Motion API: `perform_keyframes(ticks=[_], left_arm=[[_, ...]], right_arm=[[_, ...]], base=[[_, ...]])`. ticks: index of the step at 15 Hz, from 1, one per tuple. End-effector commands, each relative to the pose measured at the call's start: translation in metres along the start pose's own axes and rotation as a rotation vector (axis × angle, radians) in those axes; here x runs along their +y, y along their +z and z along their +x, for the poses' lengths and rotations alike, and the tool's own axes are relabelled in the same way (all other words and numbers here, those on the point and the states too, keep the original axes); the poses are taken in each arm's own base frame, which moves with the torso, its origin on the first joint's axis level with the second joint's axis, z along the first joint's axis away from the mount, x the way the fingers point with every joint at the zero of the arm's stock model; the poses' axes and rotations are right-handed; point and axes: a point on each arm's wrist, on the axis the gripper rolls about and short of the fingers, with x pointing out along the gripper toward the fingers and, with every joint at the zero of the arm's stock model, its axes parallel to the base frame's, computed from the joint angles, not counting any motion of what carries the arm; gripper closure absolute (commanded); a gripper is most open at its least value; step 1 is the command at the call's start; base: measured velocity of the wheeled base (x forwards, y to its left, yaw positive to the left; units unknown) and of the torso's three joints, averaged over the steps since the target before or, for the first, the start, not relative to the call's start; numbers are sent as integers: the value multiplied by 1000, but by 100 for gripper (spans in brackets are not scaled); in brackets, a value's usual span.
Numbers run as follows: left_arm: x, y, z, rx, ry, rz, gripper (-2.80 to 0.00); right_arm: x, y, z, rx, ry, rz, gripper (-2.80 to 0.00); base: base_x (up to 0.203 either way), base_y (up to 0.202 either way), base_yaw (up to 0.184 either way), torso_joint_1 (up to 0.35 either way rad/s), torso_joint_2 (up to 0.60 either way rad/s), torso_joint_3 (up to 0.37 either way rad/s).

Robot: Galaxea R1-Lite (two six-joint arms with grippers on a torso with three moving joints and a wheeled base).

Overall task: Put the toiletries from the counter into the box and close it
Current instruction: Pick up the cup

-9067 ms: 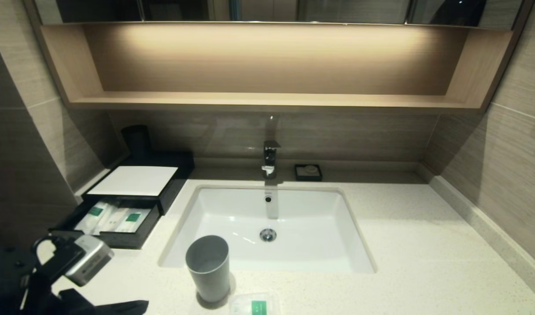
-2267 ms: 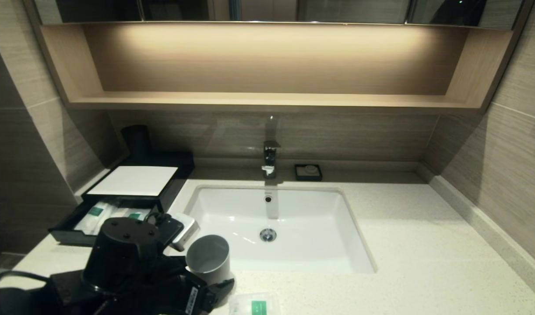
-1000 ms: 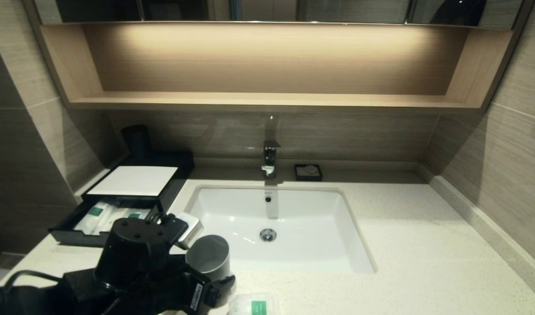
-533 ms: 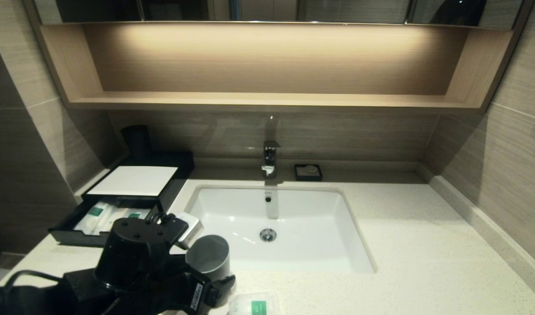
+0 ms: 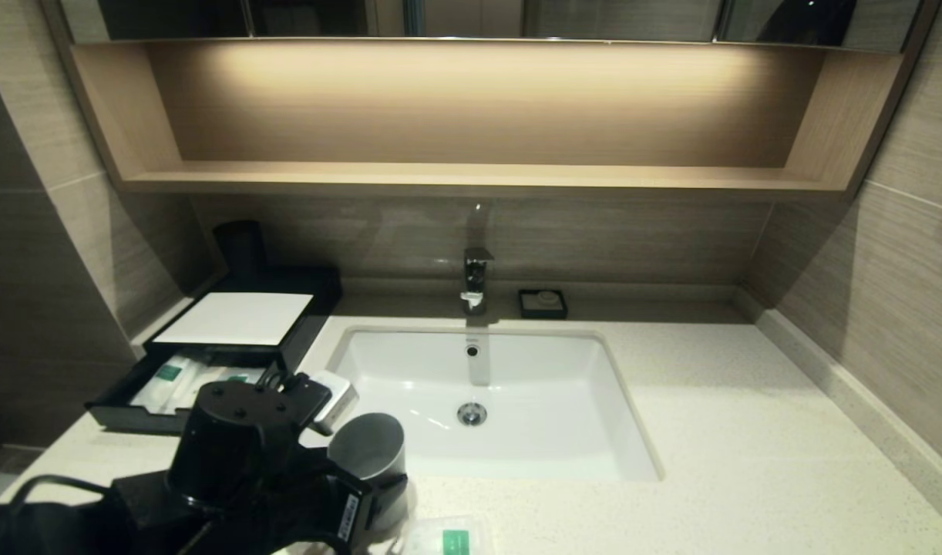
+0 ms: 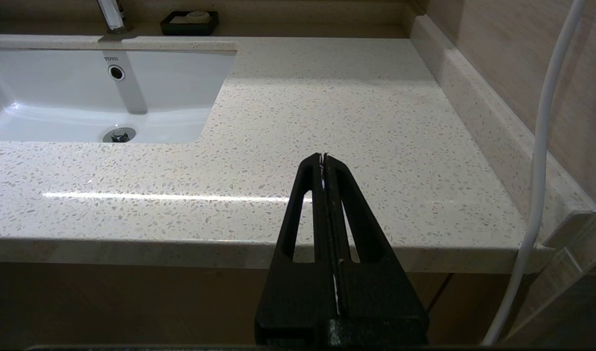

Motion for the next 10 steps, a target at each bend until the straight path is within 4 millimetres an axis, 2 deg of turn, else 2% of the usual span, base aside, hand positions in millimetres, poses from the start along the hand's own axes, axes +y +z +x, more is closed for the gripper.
perform_keyframes(ticks=[1, 7, 10], left_arm=[[0, 0, 0, -1, 0, -2, 0], [1, -1, 0, -1, 4, -6, 0], [7, 5, -7, -38, 33, -25, 0]], right_arm=[[0, 0, 0, 2, 1, -1, 0], [0, 0, 0, 2, 0, -1, 0], [0, 0, 0, 2, 0, -1, 0]], base=[[0, 0, 0, 0, 0, 0], [0, 0, 0, 0, 0, 0], [0, 0, 0, 0, 0, 0]])
